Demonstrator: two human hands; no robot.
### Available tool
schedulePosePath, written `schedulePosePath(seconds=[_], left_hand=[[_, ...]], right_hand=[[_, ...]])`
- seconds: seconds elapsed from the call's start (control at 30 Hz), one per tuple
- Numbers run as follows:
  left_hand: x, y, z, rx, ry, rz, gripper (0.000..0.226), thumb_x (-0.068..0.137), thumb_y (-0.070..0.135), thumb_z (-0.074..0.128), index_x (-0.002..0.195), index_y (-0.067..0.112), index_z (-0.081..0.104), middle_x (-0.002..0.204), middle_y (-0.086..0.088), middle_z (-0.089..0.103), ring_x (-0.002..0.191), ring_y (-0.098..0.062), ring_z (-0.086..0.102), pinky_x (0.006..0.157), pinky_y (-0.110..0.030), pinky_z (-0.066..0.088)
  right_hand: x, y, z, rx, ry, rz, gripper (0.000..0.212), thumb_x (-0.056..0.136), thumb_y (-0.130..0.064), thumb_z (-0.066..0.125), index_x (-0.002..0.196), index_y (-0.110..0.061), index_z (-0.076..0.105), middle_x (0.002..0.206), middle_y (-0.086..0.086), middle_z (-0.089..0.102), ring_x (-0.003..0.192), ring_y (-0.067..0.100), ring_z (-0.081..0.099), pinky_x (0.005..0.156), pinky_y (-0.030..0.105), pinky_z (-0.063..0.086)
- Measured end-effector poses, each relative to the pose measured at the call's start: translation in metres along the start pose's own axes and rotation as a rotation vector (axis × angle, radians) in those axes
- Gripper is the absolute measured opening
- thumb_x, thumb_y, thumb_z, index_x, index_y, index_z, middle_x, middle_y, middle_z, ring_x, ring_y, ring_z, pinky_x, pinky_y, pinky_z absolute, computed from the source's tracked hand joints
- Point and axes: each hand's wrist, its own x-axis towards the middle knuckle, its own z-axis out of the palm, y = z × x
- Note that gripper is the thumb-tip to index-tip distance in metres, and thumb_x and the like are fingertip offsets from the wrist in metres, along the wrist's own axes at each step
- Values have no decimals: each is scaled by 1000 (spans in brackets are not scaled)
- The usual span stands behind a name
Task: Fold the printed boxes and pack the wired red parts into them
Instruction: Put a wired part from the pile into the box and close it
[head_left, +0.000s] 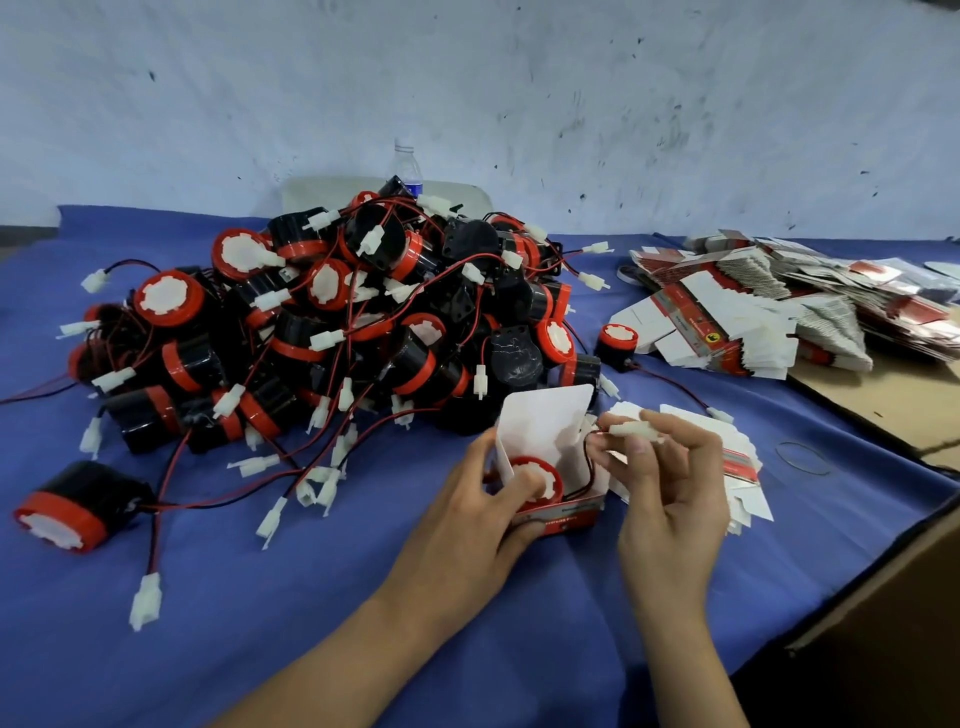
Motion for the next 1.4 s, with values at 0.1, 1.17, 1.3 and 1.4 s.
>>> schedulePosePath(seconds=[0.1,1.17,1.3,1.4], left_hand=[[0,2,-1,62,22,23,30,90,36,63,112,39,41,153,-3,23,116,-24,53,74,-31,51],[-2,-6,4,42,-95,-57,65,98,48,40,152,35,7,157,8,-1,133,-11,29,105,-26,38],[0,-6,6,8,-113,-70,54,99,42,39,150,29,26,160,4,-12,138,-13,28,107,-23,34],[1,-4,5,-8,-112,-86,50,100,37,42,149,29,32,160,0,-16,141,-16,31,104,-30,39]], right_hand=[[1,2,-3,-128,-75,-71,18,95,-16,51,100,-32,53,87,-16,69,79,4,67,71,14,51],[12,-2,-4,-1201,-615,-20,22,97,-47,40,101,-32,56,85,-6,70,81,18,64,58,29,35],[5,-7,7,-1303,-652,27,35,100,-45,30,119,-37,58,110,-10,67,97,18,63,69,29,45],[3,-11,12,-1287,-649,116,42,98,-54,25,118,-38,59,118,-13,62,104,16,59,74,29,46]])
